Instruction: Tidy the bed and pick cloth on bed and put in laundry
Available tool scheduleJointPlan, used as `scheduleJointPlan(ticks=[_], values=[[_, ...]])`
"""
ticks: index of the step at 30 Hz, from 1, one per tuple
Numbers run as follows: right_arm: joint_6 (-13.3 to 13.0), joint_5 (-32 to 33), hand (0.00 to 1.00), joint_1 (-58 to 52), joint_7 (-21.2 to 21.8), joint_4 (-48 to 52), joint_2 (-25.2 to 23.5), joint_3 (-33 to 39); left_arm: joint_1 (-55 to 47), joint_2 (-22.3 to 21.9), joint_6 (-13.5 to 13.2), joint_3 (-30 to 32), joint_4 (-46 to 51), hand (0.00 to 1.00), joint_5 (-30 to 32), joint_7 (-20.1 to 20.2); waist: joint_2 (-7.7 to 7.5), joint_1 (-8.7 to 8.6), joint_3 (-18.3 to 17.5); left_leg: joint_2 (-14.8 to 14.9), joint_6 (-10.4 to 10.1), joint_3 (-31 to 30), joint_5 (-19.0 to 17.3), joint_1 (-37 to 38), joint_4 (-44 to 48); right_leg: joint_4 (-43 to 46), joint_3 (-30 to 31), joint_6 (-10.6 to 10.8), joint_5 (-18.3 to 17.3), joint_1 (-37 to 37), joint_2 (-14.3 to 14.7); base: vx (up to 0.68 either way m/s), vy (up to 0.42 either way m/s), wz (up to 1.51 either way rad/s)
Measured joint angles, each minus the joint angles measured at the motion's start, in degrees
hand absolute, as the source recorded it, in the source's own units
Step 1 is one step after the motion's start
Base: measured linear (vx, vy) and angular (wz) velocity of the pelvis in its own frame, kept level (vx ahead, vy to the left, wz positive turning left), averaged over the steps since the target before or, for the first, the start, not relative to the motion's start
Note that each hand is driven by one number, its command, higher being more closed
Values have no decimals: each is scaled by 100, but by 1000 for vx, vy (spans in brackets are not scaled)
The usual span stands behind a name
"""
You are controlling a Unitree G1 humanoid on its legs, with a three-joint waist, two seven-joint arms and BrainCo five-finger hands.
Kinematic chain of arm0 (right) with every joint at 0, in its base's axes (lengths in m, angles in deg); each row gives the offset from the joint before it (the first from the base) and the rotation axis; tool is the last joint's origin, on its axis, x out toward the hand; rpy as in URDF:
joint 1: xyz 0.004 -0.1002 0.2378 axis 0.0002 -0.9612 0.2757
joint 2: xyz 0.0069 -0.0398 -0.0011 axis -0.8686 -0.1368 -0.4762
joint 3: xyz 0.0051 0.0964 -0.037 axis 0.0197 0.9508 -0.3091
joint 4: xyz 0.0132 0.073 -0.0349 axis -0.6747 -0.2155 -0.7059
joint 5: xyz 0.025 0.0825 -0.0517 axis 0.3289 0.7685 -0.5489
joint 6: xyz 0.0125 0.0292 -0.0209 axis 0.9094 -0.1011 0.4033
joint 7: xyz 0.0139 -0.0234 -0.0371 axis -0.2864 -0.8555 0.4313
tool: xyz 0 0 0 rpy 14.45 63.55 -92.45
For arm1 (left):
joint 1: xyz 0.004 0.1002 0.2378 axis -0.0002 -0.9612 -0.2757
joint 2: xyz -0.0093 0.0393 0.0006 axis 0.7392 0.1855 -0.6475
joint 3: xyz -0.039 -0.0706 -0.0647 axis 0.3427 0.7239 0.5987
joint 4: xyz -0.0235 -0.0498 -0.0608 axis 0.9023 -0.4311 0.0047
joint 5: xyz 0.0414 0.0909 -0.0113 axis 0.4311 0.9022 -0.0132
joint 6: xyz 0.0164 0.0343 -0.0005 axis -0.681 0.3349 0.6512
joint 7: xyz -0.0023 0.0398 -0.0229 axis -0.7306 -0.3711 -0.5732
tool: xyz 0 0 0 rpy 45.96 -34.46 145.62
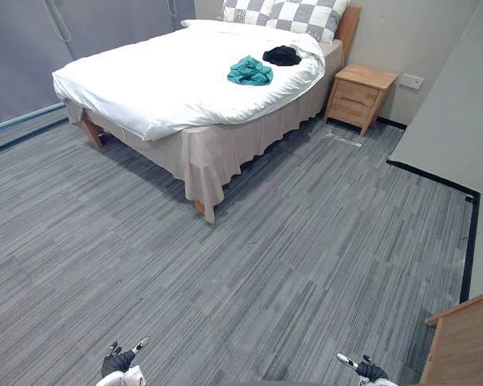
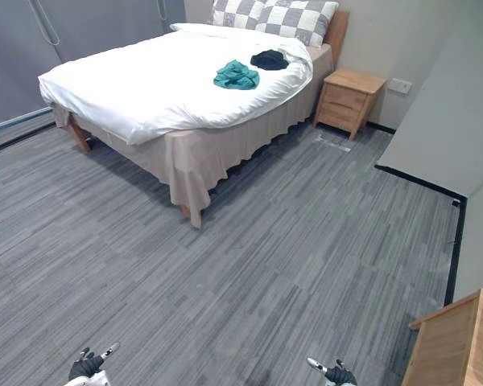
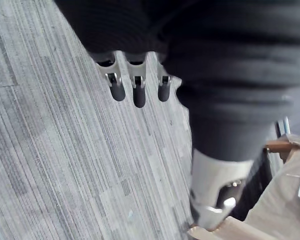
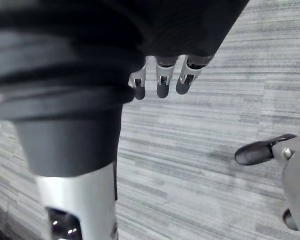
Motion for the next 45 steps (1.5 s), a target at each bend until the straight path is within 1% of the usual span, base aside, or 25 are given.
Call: scheduleJointPlan(ticks=[2, 6, 10, 15, 21, 24, 27, 28, 29, 30, 31, 32, 33, 34, 35, 36, 37, 38, 39, 40, 41, 42, 43, 44, 45], values=[[-27, -75, 0, 46, 5, 10, 4, 0, 41, -2, 14, 112, 2, 0, 20, 34, 1, 2, 1, 1, -38, 42, 23, 36, -67, 1, -5, 11, -7, 12, 3, 0, 0, 0], [-35, -71, 0, 56, 30, 11, 40, 0, 39, 4, 103, 121, 3, 0, 16, 109, 0, 42, 4, 1, -38, 81, 23, 53, -67, 2, -11, 19, -13, 29, 2, -25, -22, 0], [-42, -71, 0, 54, 131, 21, 64, -2, 12, -16, 101, 121, 5, 0, 3, 322, 1, 59, 25, 1, -36, 79, 23, 89, -79, 3, -53, 17, -20, 78, 1, -49, -34, 4], [-41, -107, 0, 12, 163, 25, 64, -7, -46, -66, 103, 110, 7, 0, -154, 316, -8, 61, 48, -4, 6, 80, 50, 88, -159, 3, -118, 11, -22, 80, 1, -62, -32, 4], [-35, -105, 0, -8, 122, 14, 74, -15, -102, -65, 101, 103, 7, 0, -151, 297, -49, 70, 95, -17, 15, 82, 55, 116, -197, 3, -117, -3, -30, 83, 1, -12, -11, 0], [-30, -107, 0, -14, 120, 13, 91, -15, -125, -63, 101, 97, 6, 0, -148, 298, -40, 70, 137, -22, 15, 93, 55, 194, -222, 4, -106, -6, -32, 117, 3, 10, -9, -1], [-19, -109, 0, 0, 119, 13, 91, -20, -121, -54, 96, 83, 7, 0, -148, 299, -38, 70, 188, -36, 23, 96, 49, 194, -244, 190, -94, -72, -152, 35, -12, 0, 0, 0], [-19, -109, 0, 21, 119, 13, 90, -61, -75, -38, 98, 13, 8, 0, -146, 301, -53, 72, 293, -44, 79, 88, 1, 192, -197, 651, -109, -67, -420, -129, -65, -33, -15, 6], [-18, -108, 0, 26, 120, 14, 86, -79, -49, -19, 98, -59, 8, 0, -146, 300, -77, 72, 346, -56, 103, 80, -44, 173, -121, 918, -123, -51, -566, -240, -115, -47, -7, 10], [-7, -103, 0, 44, 111, 13, 91, -202, 17, 12, 107, -239, 6, 0, -148, 306, -165, 83, 498, -113, 178, 71, -231, 105, 116, 1715, -141, 101, -938, -548, -284, -50, 2, 1], [15, -95, 0, 88, 107, 5, 101, -296, 44, 14, 125, -437, -4, 0, -152, 306, -189, 91, 583, -139, 242, 76, -366, 23, 299, 2560, -178, 285, -1084, -962, -430, -46, 14, -6], [34, -94, 0, 106, 107, -2, 78, -332, 42, 27, 132, -586, -9, 0, -154, 309, -210, 102, 650, -165, 274, 93, -414, -11, 402, 3251, -217, 359, -1074, -1301, -553, -29, 25, -6], [48, -93, 0, 113, 109, -9, 58, -358, 20, 37, 137, -644, -14, 0, -156, 310, -220, 103, 715, -183, 268, 92, -430, -7, 469, 3674, -248, 418, -1037, -1482, -642, 0, 32, 2], [94, -80, 0, 101, 120, -19, 4, -353, 29, 53, 144, -668, -13, 0, -156, 312, -262, 89, 813, -203, 300, 90, -468, 72, 568, 4427, -321, 515, -925, -1808, -823, 94, 32, 3], [136, -80, 0, 69, 130, -62, -36, -350, 2, 71, 144, -666, -8, 0, -154, 314, -230, 91, 903, -200, 294, 73, -488, 201, 590, 4761, -390, 500, -1104, -1992, -906, 127, 24, 0], [147, -80, 0, 22, 135, -90, -55, -351, -33, 76, 140, -662, -3, 0, -154, 312, -226, 90, 901, -153, 280, 68, -522, 235, 610, 4776, -404, 538, -1199, -2059, -898, 195, 12, 4], [156, -81, 0, -42, 151, -143, -89, -351, -34, 91, 141, -657, -4, 0, -151, 313, -172, 89, 948, -6, 226, 31, -590, 287, 676, 4549, -453, 554, -1279, -2162, -831, 213, -48, 11], [163, -80, 0, -55, 194, -150, -120, -352, -11, 133, 145, -643, -2, 0, -149, 318, -128, 69, 986, 143, 167, -17, -627, 288, 699, 4079, -463, 534, -1240, -2280, -730, 179, -55, 14], [165, -75, 0, -51, 207, -148, -126, -352, 4, 145, 146, -642, 0, 0, -150, 324, -117, 56, 1005, 192, 143, -35, -641, 285, 706, 3865, -465, 504, -1192, -2306, -706, 226, -150, 27], [188, -60, 0, -54, 247, -104, -154, -351, 121, 183, 169, -621, 1, 0, -156, 333, -116, 0, 1098, 373, -7, -118, -742, 252, 735, 2575, -441, 448, -677, -2372, -664, 219, -196, 24], [211, -55, 0, -76, 258, -69, -171, -345, 169, 177, 187, -532, 2, 0, -166, 339, -167, 1, 1124, 438, -99, -149, -890, 235, 805, 1757, -388, 416, -237, -2416, -723, 282, -254, 22], [215, -55, 0, -101, 259, -29, -188, -339, 185, 168, 193, -501, 2, 0, -168, 336, -190, 1, 1146, 466, -150, -160, -950, 238, 870, 1523, -359, 434, -79, -2431, -762, 300, -296, 7], [214, -54, 0, -148, 258, 50, -246, -272, 205, 122, 197, -369, 2, 0, -203, 331, -218, 0, 1218, 566, -304, -197, -1140, 326, 1006, 1203, -328, 437, 188, -2434, -855, 279, -277, 5], [218, -55, 0, -201, 239, 107, -312, -213, 203, 45, 192, -191, 1, 0, -209, 318, -239, 0, 1267, 690, -451, -230, -1354, 458, 1103, 1207, -354, 452, 359, -2435, -939, 363, -386, 1], [224, -59, 0, -215, 220, 147, -317, -165, 215, -54, 190, -54, 2, 0, -209, 315, -146, 8, 1301, 869, -501, -255, -1507, 618, 1109, 1607, -524, 345, 645, -2452, -869, 402, -398, 13]])
